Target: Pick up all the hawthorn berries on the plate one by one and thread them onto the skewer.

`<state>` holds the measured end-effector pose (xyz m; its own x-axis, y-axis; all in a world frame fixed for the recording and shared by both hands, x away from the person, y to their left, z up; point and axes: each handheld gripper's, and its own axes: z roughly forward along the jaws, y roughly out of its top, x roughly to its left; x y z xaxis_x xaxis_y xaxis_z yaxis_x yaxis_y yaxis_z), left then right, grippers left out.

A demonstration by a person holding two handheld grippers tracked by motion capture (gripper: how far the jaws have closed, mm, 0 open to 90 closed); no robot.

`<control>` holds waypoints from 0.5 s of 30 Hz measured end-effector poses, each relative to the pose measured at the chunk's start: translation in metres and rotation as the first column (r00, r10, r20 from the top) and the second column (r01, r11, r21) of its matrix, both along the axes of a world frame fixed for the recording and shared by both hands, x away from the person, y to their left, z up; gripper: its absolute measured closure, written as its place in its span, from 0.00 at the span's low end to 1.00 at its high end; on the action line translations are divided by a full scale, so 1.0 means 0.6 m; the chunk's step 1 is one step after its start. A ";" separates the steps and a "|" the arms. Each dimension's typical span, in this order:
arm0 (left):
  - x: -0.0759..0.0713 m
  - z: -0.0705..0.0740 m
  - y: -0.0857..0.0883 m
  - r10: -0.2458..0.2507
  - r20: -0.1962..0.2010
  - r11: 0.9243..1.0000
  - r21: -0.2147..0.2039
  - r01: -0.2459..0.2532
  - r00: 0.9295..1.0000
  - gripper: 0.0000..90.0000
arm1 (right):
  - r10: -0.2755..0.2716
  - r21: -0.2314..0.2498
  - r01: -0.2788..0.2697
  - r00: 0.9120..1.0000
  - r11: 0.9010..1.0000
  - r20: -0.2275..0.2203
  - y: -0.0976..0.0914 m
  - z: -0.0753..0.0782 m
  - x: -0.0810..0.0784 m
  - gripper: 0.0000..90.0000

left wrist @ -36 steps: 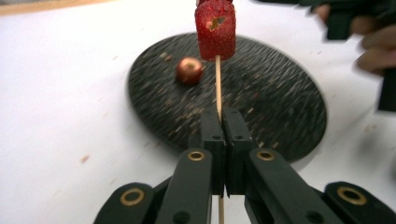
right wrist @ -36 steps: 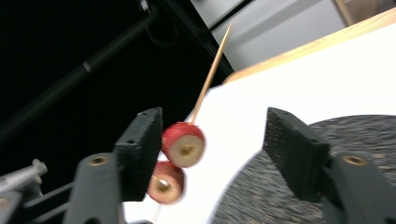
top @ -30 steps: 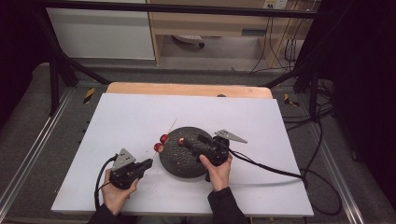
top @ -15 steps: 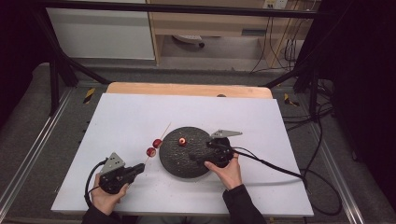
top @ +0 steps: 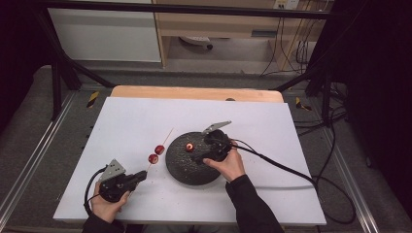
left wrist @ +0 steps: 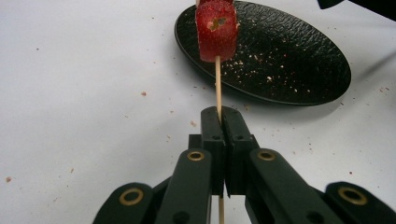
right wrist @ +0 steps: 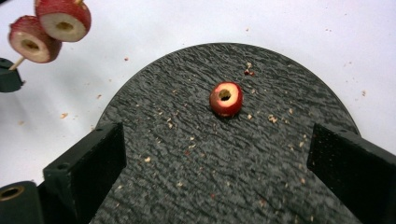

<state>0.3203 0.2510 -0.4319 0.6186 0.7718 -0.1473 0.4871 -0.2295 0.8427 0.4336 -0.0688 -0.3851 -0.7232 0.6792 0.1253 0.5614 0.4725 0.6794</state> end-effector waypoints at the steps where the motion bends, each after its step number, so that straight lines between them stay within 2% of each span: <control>1: 0.000 0.000 0.000 0.003 -0.002 1.000 0.000 -0.003 1.000 0.98 | 0.003 -0.015 -0.003 1.000 1.000 -0.010 0.005 0.001 0.005 0.07; 4: 0.001 -0.001 0.001 0.006 -0.001 1.000 0.001 -0.006 1.000 0.98 | 0.021 -0.037 -0.022 0.999 0.999 -0.025 0.016 -0.001 0.017 0.09; 10: 0.000 -0.001 -0.001 0.005 -0.003 1.000 0.006 -0.005 1.000 0.98 | 0.013 -0.089 -0.016 0.999 0.996 -0.033 0.037 -0.004 0.042 0.12; 15: 0.000 -0.002 -0.002 0.004 -0.001 1.000 0.007 -0.004 1.000 0.98 | -0.002 -0.096 -0.003 0.998 0.995 -0.057 0.049 -0.011 0.061 0.16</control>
<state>0.3203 0.2495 -0.4332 0.6154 0.7752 -0.1426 0.4885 -0.2332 0.8408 0.4703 -0.0393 -0.3919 -0.7172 0.6896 0.1004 0.5974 0.5341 0.5982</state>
